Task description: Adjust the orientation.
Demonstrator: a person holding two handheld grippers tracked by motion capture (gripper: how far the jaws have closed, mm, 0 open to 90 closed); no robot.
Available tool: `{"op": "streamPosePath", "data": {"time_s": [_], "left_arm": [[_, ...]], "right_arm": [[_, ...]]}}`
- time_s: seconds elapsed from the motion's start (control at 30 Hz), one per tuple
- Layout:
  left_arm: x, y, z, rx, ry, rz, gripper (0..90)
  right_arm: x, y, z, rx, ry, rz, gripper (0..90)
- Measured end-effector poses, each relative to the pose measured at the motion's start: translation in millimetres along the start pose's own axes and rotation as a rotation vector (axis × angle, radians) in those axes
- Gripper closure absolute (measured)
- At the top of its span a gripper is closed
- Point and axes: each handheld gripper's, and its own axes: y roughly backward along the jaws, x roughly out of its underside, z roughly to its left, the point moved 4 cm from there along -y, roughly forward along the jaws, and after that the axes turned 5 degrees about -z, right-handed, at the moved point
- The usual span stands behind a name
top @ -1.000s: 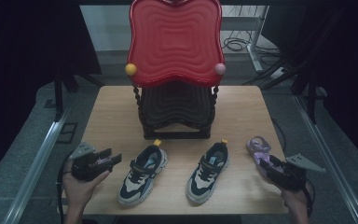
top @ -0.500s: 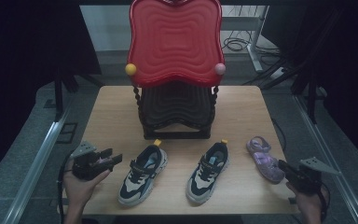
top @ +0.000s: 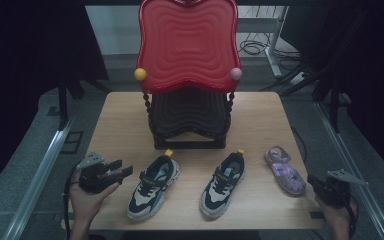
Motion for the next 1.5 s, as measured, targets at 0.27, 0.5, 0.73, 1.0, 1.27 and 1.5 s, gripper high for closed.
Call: {"op": "streamPosePath", "data": {"time_s": [0.27, 0.5, 0.73, 1.0, 1.27, 1.5], "left_arm": [[2.3, -1.2, 2.0, -0.013, -0.003, 0.001, 45.4], [3.3, -1.6, 3.6, -0.016, 0.000, 0.001, 45.4], [3.9, -1.9, 3.5, -0.013, -0.001, 0.006, 45.4], [4.7, -2.0, 4.0, -0.012, 0.003, 0.012, 45.2], [5.3, -2.0, 4.8, -0.011, 0.007, 0.017, 44.8], [5.2, 0.0, 6.8, -0.015, 0.010, 0.015, 44.6]], "right_arm": [[1.2, -11.0, -3.0, -0.016, 0.030, 0.028, 89.7], [3.1, -14.5, 0.5, -0.028, 0.055, 0.041, 89.8], [2.8, -12.5, 4.3, -0.040, 0.071, 0.044, 89.7], [3.6, -8.7, 9.2, -0.045, 0.080, 0.056, 89.8], [3.3, -6.3, 14.7, -0.041, 0.099, 0.083, 89.8], [2.0, -4.7, 20.9, -0.058, 0.107, 0.088, 89.8]]}}
